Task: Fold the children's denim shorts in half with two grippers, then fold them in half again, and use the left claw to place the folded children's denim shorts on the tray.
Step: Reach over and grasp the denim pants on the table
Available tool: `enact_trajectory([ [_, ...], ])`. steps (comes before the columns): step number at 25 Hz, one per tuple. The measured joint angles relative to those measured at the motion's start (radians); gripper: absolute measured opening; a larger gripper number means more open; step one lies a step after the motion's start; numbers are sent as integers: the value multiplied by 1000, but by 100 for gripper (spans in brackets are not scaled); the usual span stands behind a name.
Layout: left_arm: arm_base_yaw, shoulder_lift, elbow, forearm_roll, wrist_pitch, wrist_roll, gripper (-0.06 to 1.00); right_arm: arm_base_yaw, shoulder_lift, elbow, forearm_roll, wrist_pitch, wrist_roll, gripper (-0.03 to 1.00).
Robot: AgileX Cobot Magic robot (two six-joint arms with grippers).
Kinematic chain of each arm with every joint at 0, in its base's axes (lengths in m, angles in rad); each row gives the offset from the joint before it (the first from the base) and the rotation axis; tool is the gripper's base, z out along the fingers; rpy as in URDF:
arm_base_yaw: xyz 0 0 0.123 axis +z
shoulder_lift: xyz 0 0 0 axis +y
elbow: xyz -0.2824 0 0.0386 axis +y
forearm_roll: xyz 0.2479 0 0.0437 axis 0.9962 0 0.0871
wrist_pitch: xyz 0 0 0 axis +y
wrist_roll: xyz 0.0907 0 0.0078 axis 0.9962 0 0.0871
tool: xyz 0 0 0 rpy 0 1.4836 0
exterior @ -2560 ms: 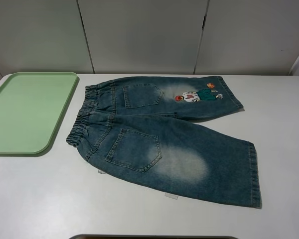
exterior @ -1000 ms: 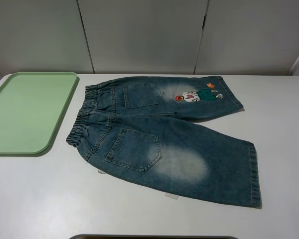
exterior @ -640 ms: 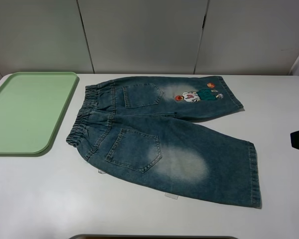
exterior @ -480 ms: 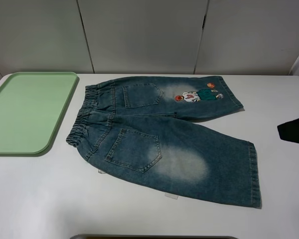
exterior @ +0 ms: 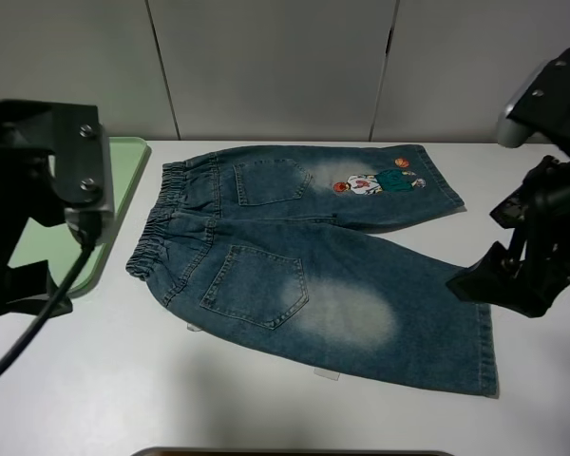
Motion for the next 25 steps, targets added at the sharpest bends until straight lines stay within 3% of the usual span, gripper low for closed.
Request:
enact_trajectory([
  [9, 0, 192, 0, -14, -59, 72, 85, 53, 120, 0, -119, 11, -193, 69],
  [15, 5, 330, -7, -13, -189, 265, 85, 53, 191, 41, -134, -42, -212, 69],
  [19, 59, 433, -74, -8, -224, 388, 85, 53, 215, 99, -156, -96, -219, 69],
  [25, 132, 530, -183, 30, -226, 442, 85, 53, 249, 148, -189, -181, -218, 69],
])
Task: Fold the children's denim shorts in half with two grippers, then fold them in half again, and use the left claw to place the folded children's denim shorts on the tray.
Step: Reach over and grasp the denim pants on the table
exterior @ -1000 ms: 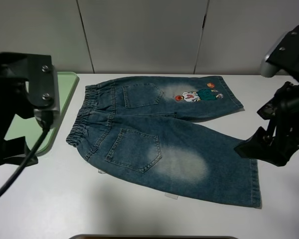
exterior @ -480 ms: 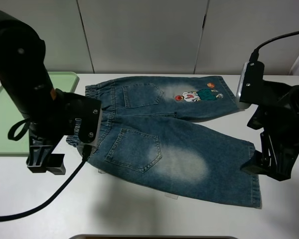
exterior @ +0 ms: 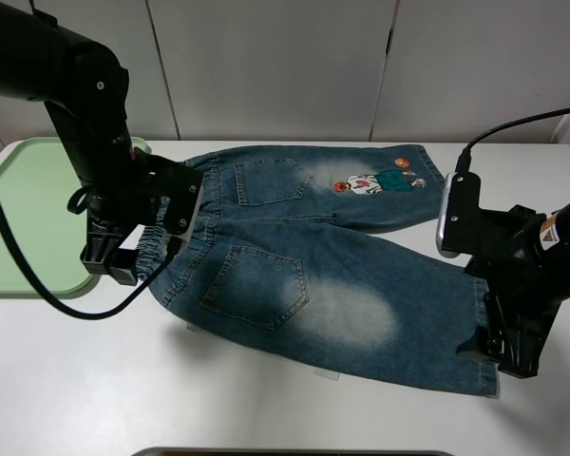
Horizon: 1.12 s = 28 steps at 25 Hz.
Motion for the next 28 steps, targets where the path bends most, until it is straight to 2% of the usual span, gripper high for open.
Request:
enact_trajectory([
  [3, 15, 61, -11, 42, 1, 6, 85, 0, 17, 0, -2, -22, 8, 69],
  [8, 16, 106, -14, 65, -34, 24, 85, 0, 104, 1, -10, -44, 20, 69],
  [16, 16, 163, -15, 73, -93, 48, 85, 0, 155, 3, 23, -111, 24, 69],
  [28, 8, 207, -15, 75, -173, 59, 85, 0, 157, 22, 49, -159, 25, 69],
])
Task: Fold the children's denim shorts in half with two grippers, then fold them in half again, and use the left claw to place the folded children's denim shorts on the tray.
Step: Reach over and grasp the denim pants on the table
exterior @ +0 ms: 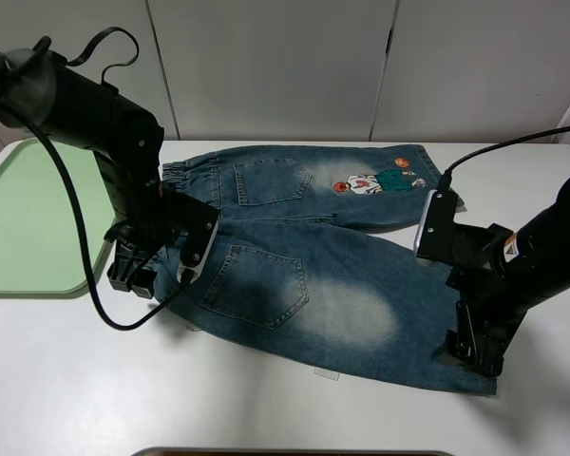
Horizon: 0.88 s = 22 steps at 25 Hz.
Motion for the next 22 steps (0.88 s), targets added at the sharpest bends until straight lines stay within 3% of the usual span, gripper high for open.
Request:
enact_trajectory([
  [13, -48, 68, -7, 9, -10, 37, 85, 0, 0, 4, 45, -15, 11, 69],
  [22, -48, 69, -7, 20, -11, 79, 82, 0, -1, 96, 47, -104, 13, 69],
])
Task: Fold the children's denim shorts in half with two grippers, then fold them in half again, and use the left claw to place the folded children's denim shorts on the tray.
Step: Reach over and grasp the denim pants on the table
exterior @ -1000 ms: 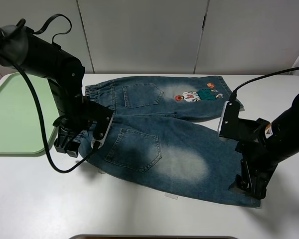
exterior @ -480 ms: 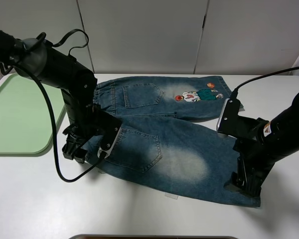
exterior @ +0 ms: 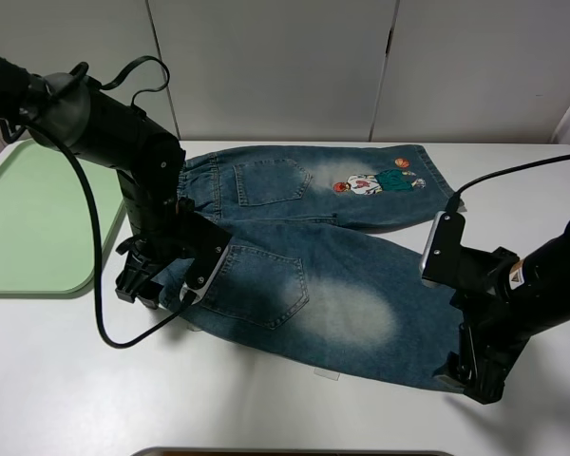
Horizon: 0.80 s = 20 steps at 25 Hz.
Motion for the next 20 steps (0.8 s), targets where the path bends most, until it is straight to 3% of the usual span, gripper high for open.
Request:
enact_trajectory([
  [20, 0, 0, 0, 2, -2, 3, 81, 0, -1, 59, -37, -2, -57, 69],
])
